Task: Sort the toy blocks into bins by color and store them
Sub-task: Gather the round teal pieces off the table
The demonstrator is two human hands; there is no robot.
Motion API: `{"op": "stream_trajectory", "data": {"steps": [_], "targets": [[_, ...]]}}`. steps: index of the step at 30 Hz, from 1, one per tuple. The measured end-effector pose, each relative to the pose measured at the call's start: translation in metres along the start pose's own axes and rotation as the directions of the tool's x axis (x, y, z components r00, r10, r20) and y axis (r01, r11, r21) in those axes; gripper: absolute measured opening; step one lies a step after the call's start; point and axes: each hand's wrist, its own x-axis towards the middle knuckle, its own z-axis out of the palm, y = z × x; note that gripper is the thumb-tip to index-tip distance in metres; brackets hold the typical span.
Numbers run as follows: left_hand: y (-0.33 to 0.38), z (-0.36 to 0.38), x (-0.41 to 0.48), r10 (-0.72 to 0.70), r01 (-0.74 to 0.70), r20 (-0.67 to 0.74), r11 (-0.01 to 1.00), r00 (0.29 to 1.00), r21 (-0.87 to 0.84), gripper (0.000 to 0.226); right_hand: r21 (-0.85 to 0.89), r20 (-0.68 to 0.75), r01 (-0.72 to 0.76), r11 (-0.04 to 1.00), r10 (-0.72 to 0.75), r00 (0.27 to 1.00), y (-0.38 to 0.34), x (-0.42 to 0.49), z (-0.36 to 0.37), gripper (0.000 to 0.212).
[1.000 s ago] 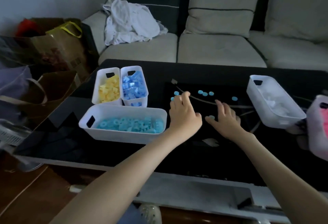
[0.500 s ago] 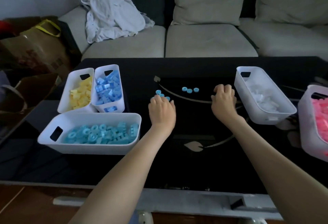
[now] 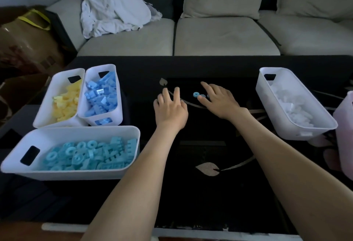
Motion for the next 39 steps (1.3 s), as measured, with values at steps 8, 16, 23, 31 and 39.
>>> {"op": "stream_trajectory", "data": {"steps": [8, 16, 23, 31, 39], "targets": [[0.0, -0.003, -0.008, 0.131, -0.129, -0.144, 0.991, 0.981, 0.024, 0.031, -0.187, -0.041, 0.164, 0.969, -0.174, 0.984, -0.009, 0.003, 0.005, 0.046], [0.006, -0.007, -0.009, 0.14, -0.134, -0.144, 0.99, 0.98, 0.046, 0.039, -0.101, -0.209, 0.222, 0.97, -0.239, 0.948, -0.017, -0.012, 0.005, 0.035], [0.016, -0.012, -0.018, 0.177, -0.162, -0.094, 0.976, 0.98, 0.149, 0.042, -0.277, -0.12, 0.069, 0.959, -0.105, 0.987, -0.036, -0.024, -0.003, 0.039], [0.024, -0.018, -0.026, 0.19, -0.186, -0.109, 0.982, 0.976, 0.04, 0.044, -0.304, -0.076, -0.02, 0.952, -0.003, 0.997, -0.045, -0.049, -0.008, 0.023], [0.029, -0.079, -0.038, 0.203, -0.202, -0.226, 0.979, 0.953, 0.027, 0.042, -0.121, -0.113, -0.044, 0.992, 0.03, 0.993, -0.066, -0.069, -0.039, 0.029]]}}
